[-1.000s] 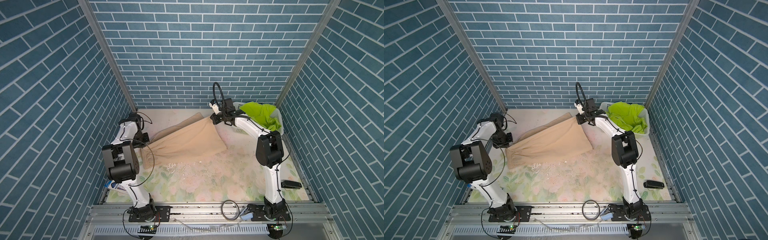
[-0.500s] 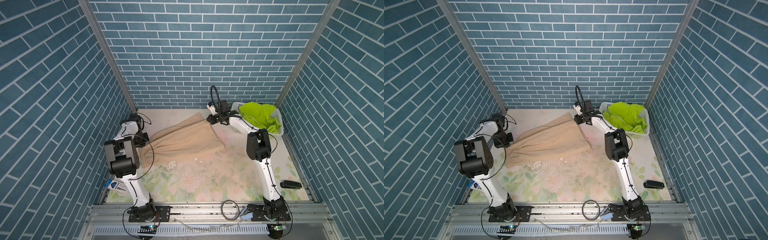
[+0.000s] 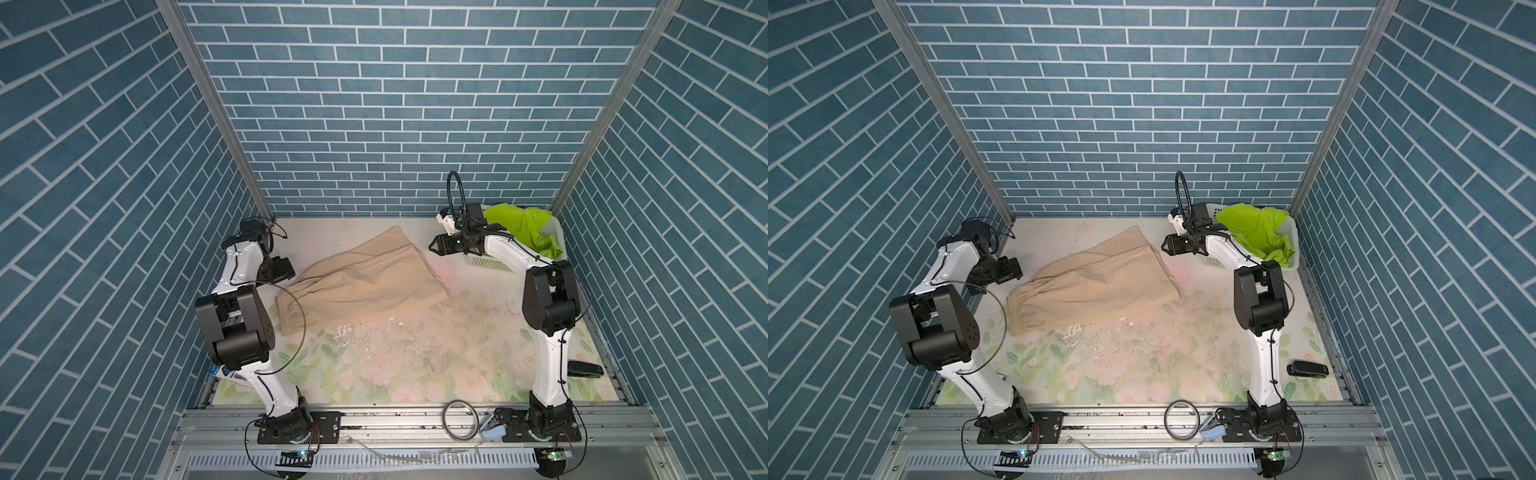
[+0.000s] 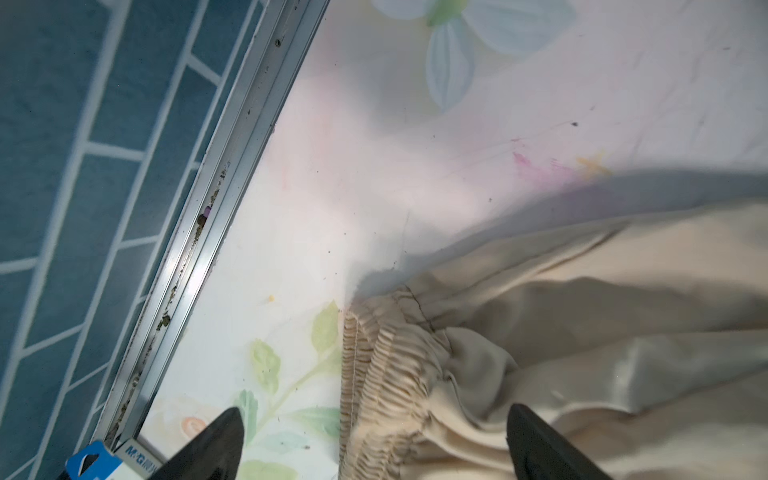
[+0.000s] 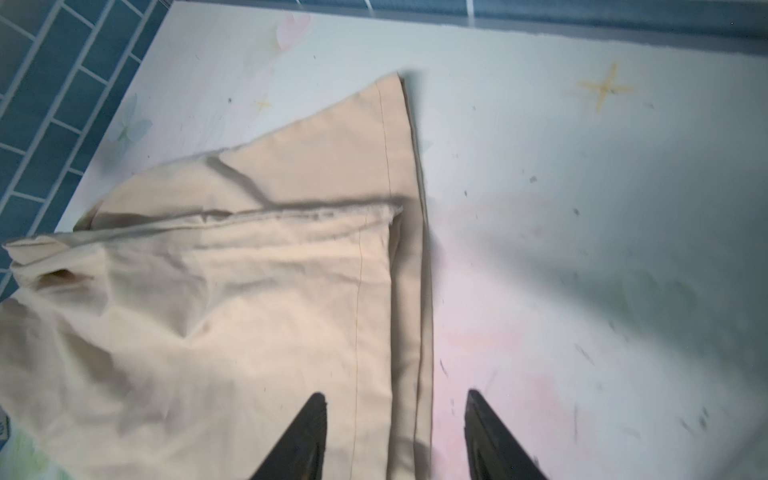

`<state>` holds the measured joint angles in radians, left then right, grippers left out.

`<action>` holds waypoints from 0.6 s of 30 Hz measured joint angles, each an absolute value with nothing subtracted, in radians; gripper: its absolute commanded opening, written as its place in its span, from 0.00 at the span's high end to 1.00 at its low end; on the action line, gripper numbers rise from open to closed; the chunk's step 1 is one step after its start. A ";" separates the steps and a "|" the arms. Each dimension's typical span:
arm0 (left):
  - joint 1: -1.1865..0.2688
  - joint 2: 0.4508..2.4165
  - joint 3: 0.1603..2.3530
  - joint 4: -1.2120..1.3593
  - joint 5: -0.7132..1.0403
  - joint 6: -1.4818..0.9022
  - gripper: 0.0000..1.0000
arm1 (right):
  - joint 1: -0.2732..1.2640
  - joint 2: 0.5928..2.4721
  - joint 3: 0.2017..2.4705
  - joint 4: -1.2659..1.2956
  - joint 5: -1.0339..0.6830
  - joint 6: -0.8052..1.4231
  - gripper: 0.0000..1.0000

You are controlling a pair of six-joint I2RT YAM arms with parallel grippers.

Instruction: Fold and stack the shorts

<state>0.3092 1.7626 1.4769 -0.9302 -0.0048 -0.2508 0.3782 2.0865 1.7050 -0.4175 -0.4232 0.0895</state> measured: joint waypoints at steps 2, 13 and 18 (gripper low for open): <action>0.309 1.699 1.436 -0.925 0.016 -0.263 0.00 | 0.377 2.027 1.624 -0.421 -0.417 0.089 0.44; 0.309 1.549 1.261 -0.900 0.099 -0.302 0.00 | 0.386 2.052 1.480 -0.406 -0.431 0.101 0.43; 0.309 1.514 1.235 -0.893 0.121 -0.307 0.00 | 0.387 2.110 1.513 -0.393 -0.442 0.102 0.43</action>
